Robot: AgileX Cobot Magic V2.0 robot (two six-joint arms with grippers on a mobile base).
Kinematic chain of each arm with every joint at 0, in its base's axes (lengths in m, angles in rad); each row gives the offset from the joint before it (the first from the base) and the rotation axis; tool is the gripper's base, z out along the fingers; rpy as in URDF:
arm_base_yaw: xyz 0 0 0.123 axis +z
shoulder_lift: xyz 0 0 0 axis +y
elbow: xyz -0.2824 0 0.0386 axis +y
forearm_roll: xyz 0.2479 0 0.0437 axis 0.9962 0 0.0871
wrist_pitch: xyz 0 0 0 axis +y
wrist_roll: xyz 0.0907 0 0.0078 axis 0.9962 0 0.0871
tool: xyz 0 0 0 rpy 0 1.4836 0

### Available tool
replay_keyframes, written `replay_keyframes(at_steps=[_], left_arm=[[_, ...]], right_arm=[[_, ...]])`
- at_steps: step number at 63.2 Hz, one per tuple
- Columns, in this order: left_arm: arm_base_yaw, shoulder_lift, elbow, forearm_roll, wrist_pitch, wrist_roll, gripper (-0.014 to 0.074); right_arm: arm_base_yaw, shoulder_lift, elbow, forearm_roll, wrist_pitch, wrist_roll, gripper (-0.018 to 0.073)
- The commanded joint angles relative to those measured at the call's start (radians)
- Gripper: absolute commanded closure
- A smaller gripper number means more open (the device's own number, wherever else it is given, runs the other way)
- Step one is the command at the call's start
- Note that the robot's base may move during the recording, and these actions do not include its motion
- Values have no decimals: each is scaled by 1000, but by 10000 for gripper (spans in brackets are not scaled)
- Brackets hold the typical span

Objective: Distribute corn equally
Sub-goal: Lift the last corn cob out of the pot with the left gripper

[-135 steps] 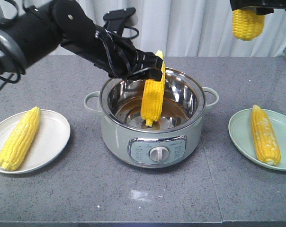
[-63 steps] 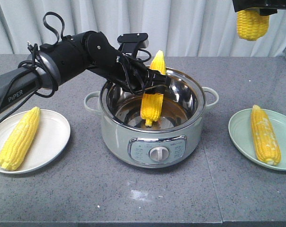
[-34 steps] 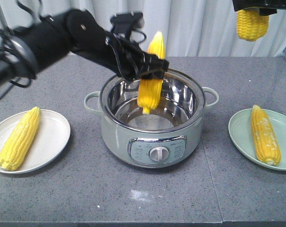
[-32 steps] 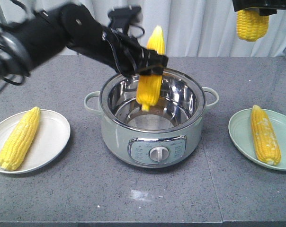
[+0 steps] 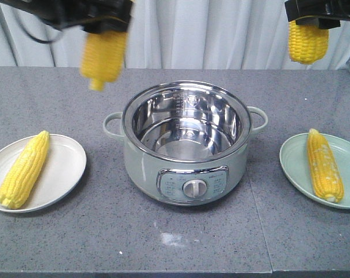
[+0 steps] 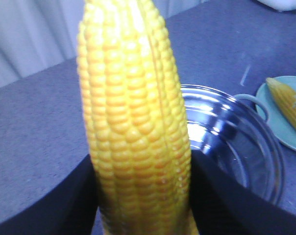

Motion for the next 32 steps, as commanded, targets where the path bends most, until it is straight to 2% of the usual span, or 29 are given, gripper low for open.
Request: replay_keyframes(at_steps=[1, 4, 20, 32], left_arm=[[-4, -82, -30, 73, -27, -56, 603], [-4, -95, -30, 91, -23, -61, 603], [-4, -92, -30, 87, 55, -61, 603], [-4, -89, -30, 87, 57, -57, 603]], right_arm=[[-6, -41, -27, -6, -62, 2, 565], [-6, -43, -27, -6, -66, 2, 565], [-6, -43, -27, -6, -68, 2, 565], [-6, -43, -27, -8, -66, 2, 565]])
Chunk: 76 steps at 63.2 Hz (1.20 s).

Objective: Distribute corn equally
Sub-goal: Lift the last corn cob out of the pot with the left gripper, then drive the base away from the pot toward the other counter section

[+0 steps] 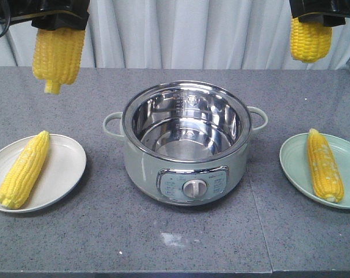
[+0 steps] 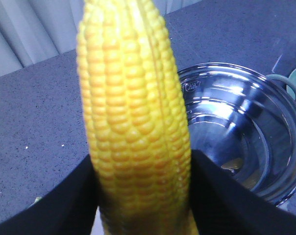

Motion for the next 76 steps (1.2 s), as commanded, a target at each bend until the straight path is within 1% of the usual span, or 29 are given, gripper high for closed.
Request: replay_keyframes(at_steps=[1, 76], left_arm=[[-4, -28, -28, 4, -62, -9, 603], [-4, -28, -28, 4, -62, -9, 604]], right_arm=[[-6, -31, -27, -14, -69, 1, 565], [-6, -31, -27, -14, -68, 1, 565]])
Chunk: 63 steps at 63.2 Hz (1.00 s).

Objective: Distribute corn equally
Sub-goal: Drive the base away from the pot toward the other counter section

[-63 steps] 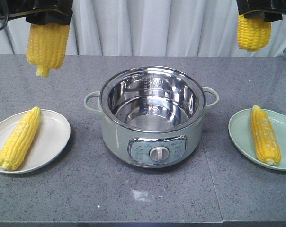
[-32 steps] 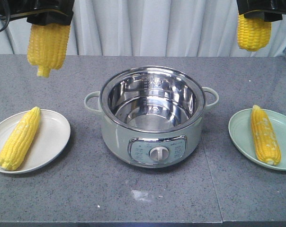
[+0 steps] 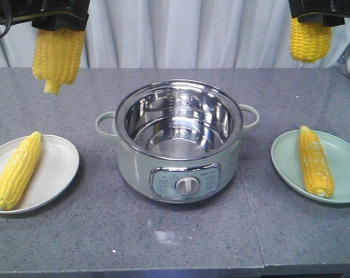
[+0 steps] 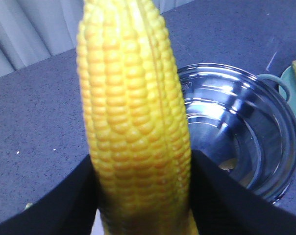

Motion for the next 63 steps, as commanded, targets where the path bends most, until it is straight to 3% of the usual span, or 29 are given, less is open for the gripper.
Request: replay_keyframes(at_steps=[1, 63], left_arm=[[-4, -31, -28, 1, -62, -9, 604], [-4, -31, -28, 1, -62, -9, 604]], right_arm=[[-6, -31, -27, -14, -68, 1, 565], [-6, -31, -27, -14, -68, 1, 565]])
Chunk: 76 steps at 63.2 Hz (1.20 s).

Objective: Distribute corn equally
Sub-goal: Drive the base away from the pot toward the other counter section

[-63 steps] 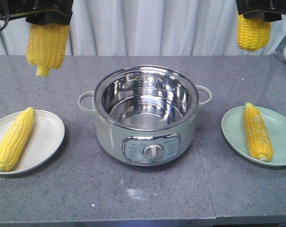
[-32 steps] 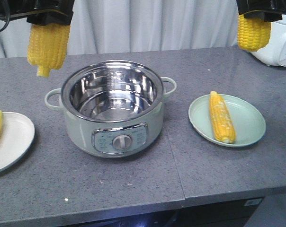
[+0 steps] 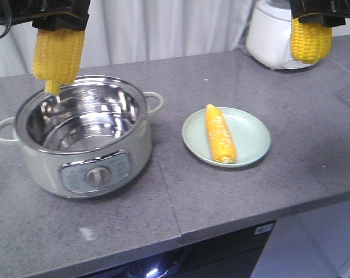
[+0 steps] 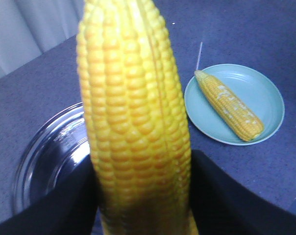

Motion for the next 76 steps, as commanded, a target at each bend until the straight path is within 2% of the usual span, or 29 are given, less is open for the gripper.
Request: replay_keyframes(at_steps=[1, 76], left_arm=[[-4, -31, -28, 1, -62, -9, 604], [-4, -31, -28, 1, -62, -9, 604]], right_arm=[[-6, -31, -27, -14, -71, 1, 565], [-6, -31, -27, -14, -71, 1, 565]])
